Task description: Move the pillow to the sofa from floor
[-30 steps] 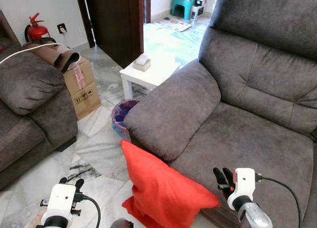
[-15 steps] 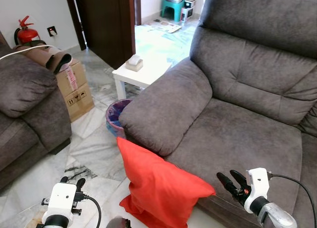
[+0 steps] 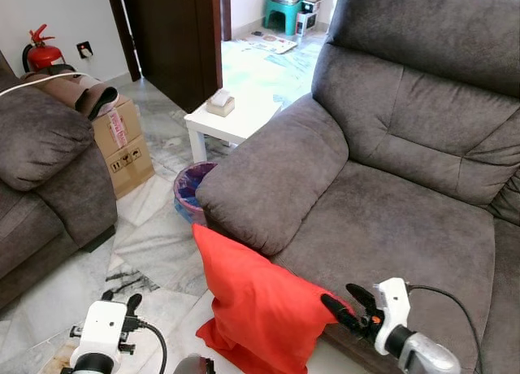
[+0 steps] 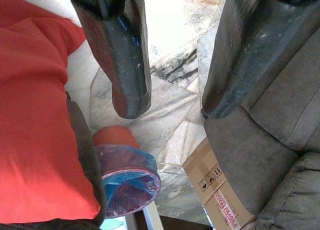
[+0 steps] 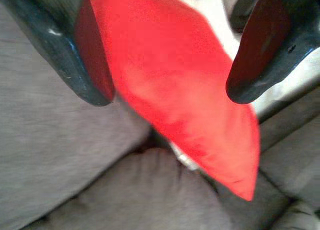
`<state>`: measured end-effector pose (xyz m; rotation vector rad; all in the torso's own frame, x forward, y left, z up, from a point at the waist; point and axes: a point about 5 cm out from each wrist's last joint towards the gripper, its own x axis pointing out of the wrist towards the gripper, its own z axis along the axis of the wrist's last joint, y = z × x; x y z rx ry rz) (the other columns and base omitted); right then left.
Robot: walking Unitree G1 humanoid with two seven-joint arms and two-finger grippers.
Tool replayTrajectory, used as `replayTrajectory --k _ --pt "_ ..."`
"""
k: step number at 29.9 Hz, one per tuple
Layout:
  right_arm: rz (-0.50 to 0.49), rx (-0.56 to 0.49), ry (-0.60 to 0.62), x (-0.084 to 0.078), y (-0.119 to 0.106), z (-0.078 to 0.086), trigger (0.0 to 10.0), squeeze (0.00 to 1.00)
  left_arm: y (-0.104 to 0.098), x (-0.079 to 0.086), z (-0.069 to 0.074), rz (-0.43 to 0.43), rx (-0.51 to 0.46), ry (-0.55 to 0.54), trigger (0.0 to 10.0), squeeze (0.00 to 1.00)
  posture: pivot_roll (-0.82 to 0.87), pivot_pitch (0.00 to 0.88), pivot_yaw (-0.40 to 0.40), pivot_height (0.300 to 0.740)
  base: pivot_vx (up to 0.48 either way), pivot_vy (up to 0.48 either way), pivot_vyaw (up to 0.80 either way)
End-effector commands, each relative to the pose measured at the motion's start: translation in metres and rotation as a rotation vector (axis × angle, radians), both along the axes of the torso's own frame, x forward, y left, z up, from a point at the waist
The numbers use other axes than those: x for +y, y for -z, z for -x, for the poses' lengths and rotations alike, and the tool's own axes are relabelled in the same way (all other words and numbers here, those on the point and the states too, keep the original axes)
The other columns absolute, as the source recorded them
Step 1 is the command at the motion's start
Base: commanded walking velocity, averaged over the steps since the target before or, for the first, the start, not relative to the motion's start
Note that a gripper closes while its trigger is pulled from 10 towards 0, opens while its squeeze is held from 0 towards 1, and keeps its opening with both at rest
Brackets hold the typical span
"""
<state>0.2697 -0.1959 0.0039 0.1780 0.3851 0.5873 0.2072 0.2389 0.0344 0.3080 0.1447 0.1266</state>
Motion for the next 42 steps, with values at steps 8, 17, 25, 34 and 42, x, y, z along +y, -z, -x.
replayTrajectory --k 8,17,25,34,42 --pt "0.081 0.000 0.012 0.016 0.006 0.000 10.0 1.00 0.006 -0.001 0.004 0.003 0.032 0.013 10.0 0.00 0.19 0.112 -0.028 0.637 0.000 0.000 0.00" --pt "0.199 -0.018 0.067 0.014 0.005 -0.007 10.0 1.00 0.005 0.001 0.006 0.003 0.033 0.005 10.0 0.00 0.20 0.113 -0.032 0.637 0.000 0.000 0.00" --pt "0.244 0.012 0.074 0.013 0.008 -0.006 10.0 0.00 0.006 0.000 0.006 0.008 0.038 0.009 10.0 0.00 0.20 0.113 -0.033 0.637 0.000 0.000 0.00" --pt "0.267 0.039 0.026 0.019 0.012 -0.005 10.0 0.00 0.006 -0.006 0.005 0.020 0.035 0.034 10.0 0.00 0.20 0.114 -0.036 0.637 0.000 0.000 0.00" --pt "0.279 0.057 -0.016 0.029 0.013 -0.006 10.0 0.00 0.006 -0.009 0.005 0.038 0.038 0.050 10.0 0.00 0.21 0.121 -0.038 0.637 0.000 0.000 0.00"
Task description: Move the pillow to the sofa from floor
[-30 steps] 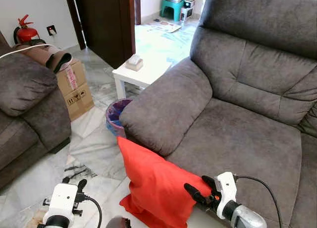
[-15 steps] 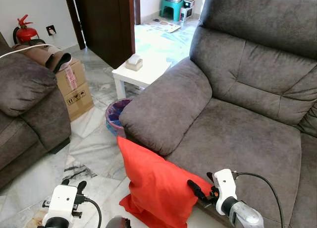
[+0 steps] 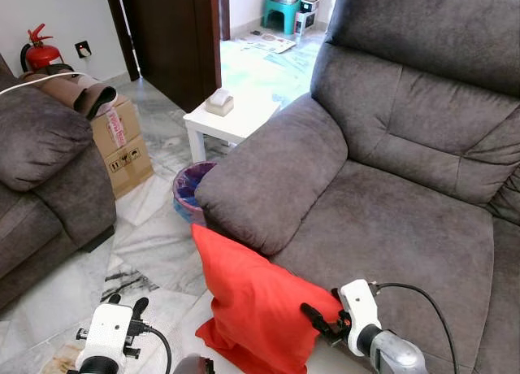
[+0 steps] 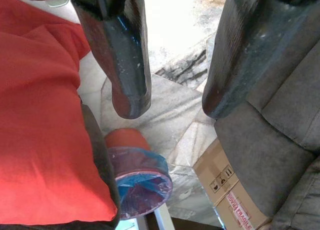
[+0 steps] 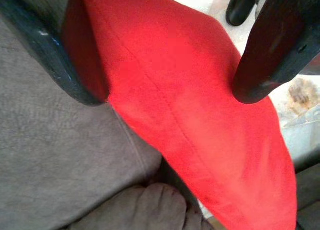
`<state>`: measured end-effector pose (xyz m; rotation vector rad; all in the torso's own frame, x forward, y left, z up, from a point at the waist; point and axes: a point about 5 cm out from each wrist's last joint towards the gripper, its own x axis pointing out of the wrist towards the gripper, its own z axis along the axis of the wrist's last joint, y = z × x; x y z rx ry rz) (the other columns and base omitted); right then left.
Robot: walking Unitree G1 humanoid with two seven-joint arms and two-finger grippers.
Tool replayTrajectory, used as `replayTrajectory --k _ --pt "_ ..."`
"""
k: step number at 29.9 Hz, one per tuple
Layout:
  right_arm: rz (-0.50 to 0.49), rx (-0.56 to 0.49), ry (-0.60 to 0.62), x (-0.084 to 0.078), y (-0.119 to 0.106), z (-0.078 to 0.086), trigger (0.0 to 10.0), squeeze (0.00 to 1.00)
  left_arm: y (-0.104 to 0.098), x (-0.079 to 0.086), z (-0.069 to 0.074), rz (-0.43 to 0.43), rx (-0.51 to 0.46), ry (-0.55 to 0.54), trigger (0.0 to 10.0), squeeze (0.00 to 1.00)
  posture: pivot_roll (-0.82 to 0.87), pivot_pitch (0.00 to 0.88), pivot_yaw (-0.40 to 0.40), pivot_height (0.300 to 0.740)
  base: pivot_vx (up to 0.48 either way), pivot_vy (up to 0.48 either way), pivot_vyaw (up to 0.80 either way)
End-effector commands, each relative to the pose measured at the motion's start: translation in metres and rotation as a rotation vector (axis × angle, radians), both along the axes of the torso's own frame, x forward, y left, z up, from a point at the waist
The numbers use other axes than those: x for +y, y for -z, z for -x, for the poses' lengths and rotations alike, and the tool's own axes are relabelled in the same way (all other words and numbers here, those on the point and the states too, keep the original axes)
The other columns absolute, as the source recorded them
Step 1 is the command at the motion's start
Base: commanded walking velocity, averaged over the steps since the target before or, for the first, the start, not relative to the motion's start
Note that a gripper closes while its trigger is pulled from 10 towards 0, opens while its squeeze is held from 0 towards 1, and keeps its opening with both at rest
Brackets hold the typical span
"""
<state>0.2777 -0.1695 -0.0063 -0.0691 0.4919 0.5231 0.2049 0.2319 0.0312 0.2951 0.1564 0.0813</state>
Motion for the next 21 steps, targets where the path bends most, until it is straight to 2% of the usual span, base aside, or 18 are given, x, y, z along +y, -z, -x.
replayTrajectory --k 1,17,21 --pt "0.013 0.027 -0.025 0.005 0.003 0.001 10.0 0.00 0.003 -0.004 0.003 0.025 0.021 0.017 10.0 0.00 0.21 0.121 -0.038 0.637 0.000 0.000 0.00" --pt "0.059 -0.034 -0.057 0.019 -0.014 -0.020 10.0 0.00 0.001 -0.007 0.007 0.031 0.023 0.034 10.0 0.00 0.24 0.134 -0.047 0.637 0.000 0.000 0.00" --pt "0.133 -0.020 -0.122 0.022 -0.011 -0.017 10.0 0.00 0.001 -0.009 0.008 0.039 0.027 0.039 10.0 0.00 0.24 0.136 -0.049 0.637 0.000 0.000 0.00"
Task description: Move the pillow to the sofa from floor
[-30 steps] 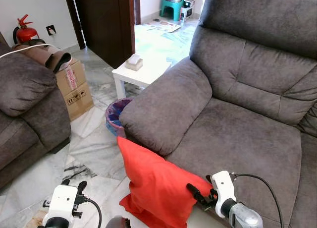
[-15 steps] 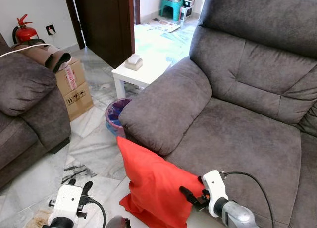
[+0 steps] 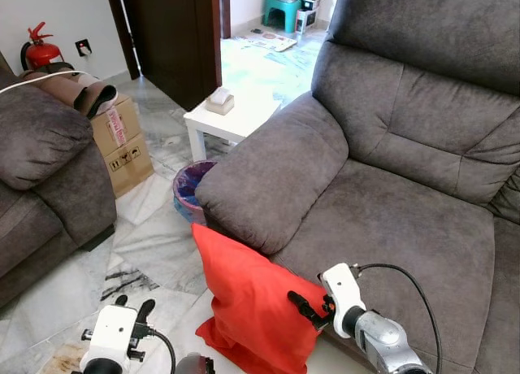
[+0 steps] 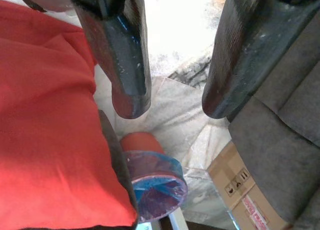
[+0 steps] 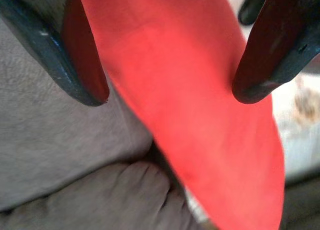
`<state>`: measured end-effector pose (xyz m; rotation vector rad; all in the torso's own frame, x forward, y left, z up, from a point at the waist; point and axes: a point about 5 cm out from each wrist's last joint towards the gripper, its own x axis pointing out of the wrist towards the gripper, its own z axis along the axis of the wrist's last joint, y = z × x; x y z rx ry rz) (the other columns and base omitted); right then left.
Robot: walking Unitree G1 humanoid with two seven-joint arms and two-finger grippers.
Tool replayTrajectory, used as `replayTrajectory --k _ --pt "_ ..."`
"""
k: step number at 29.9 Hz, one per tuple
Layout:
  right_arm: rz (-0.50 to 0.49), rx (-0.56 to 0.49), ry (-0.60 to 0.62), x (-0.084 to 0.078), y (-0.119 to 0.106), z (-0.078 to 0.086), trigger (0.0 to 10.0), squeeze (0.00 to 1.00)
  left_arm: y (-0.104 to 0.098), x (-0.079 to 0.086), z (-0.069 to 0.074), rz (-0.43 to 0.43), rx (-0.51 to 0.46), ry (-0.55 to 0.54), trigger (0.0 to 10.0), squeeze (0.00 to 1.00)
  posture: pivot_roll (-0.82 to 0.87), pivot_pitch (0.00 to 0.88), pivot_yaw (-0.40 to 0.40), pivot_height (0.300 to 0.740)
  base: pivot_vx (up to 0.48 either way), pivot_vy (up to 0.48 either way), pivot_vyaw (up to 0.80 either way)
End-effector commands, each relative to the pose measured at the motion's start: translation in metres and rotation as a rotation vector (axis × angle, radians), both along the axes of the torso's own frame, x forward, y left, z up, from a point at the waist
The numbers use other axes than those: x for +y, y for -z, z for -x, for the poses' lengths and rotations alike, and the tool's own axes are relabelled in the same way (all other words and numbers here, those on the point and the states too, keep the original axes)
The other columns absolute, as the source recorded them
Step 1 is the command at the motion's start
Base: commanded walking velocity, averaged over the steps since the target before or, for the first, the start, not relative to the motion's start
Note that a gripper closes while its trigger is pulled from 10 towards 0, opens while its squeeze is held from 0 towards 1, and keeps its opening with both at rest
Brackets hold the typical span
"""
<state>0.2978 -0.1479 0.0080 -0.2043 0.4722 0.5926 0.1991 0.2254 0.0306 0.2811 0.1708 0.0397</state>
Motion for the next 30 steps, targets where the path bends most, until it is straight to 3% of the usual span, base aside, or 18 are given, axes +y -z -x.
replayTrajectory --k 1,8,13,21,30 --pt "0.059 0.029 -0.030 0.000 0.005 0.003 10.0 0.00 0.001 -0.003 0.003 0.023 0.010 0.002 10.0 0.00 0.24 0.136 -0.050 0.637 0.000 0.000 0.00" --pt "0.101 0.044 0.007 -0.005 0.006 0.001 10.0 0.00 0.002 -0.005 0.005 0.033 0.021 0.009 10.0 0.00 0.24 0.140 -0.054 0.637 0.000 0.000 0.00" --pt "0.130 0.047 -0.033 -0.002 0.007 0.002 10.0 0.00 0.003 -0.006 0.006 0.042 0.031 0.014 10.0 0.00 0.24 0.142 -0.055 0.637 0.000 0.000 0.00" --pt "0.264 0.038 -0.125 0.006 0.009 0.003 10.0 0.00 0.005 -0.009 0.009 0.056 0.052 0.024 10.0 0.00 0.25 0.152 -0.059 0.637 0.000 0.000 0.00" --pt "0.378 0.057 -0.069 0.000 0.013 0.001 10.0 0.00 0.009 -0.015 0.012 0.082 0.086 0.054 10.0 0.00 0.25 0.153 -0.063 0.637 0.000 0.000 0.00"
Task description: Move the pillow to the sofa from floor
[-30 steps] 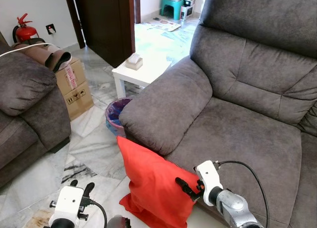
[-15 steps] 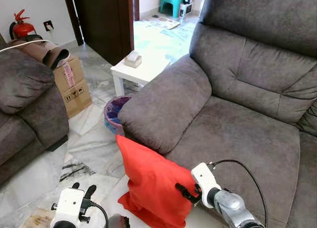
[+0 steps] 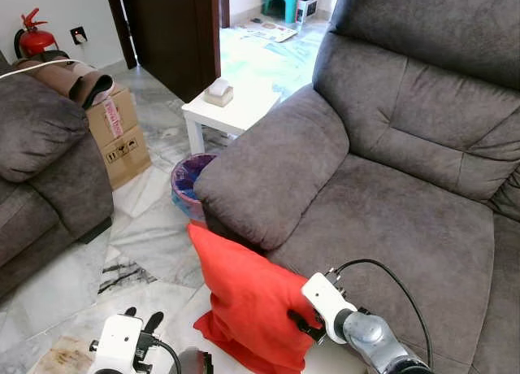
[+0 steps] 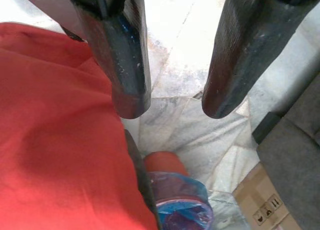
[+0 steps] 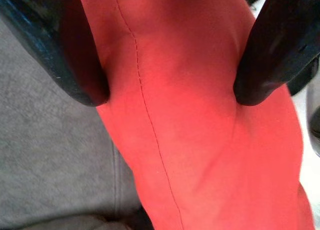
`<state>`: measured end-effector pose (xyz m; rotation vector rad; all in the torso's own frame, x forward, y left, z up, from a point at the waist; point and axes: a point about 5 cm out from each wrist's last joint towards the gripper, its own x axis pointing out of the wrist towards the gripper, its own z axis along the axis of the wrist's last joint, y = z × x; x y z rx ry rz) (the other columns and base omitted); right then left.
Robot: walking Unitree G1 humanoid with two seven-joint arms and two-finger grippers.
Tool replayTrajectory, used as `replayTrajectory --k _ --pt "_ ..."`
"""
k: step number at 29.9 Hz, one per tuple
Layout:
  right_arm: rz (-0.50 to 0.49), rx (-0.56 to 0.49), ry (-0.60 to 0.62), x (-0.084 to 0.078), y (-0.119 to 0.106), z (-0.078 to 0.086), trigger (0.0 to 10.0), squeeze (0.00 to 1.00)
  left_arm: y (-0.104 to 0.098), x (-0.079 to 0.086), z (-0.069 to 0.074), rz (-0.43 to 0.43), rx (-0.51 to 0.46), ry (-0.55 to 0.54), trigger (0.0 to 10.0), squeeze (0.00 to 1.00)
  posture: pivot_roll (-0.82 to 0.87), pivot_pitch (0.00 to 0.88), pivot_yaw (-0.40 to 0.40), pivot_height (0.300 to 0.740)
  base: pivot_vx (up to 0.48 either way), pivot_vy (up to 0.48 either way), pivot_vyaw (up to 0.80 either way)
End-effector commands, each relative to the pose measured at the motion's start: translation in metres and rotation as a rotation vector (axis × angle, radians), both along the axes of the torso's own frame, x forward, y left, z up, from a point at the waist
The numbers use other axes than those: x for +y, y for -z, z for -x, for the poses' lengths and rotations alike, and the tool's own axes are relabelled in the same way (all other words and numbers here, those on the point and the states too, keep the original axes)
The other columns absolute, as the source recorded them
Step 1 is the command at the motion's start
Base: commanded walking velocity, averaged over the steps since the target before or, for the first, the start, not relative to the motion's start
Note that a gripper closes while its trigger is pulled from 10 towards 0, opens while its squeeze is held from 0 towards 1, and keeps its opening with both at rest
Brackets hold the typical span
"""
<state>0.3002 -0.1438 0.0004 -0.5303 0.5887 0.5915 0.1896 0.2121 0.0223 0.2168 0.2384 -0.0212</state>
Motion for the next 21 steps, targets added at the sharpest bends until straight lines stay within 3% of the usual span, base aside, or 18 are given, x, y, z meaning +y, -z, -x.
replayTrajectory --k 1,10,18,19,20,21 --pt "0.076 0.024 0.014 -0.006 0.006 0.004 10.0 0.00 0.001 -0.002 0.002 0.013 0.014 0.011 10.0 0.00 0.25 0.153 -0.063 0.637 0.000 0.000 0.00" --pt "0.202 0.079 -0.008 -0.015 0.012 0.009 10.0 0.00 0.004 -0.003 0.005 0.020 0.040 0.024 10.0 0.00 0.25 0.155 -0.066 0.637 0.000 0.000 0.00" --pt "0.219 0.178 -0.036 -0.011 0.022 0.019 10.0 0.00 0.007 -0.008 0.006 0.034 0.063 0.048 10.0 0.00 0.26 0.155 -0.070 0.637 0.000 0.000 0.00" --pt "0.207 0.192 -0.045 -0.009 0.024 0.021 4.7 0.00 0.007 -0.009 0.006 0.035 0.065 0.050 10.0 0.00 0.26 0.155 -0.071 0.637 0.000 0.000 0.00" --pt "0.198 0.201 -0.051 -0.008 0.025 0.022 4.7 0.00 0.007 -0.009 0.006 0.035 0.067 0.051 10.0 0.00 0.26 0.156 -0.072 0.637 0.000 0.000 0.00" --pt "0.181 0.216 -0.058 -0.005 0.026 0.024 0.0 0.00 0.008 -0.009 0.006 0.036 0.069 0.052 10.0 0.00 0.26 0.156 -0.072 0.637 0.000 0.000 0.00"
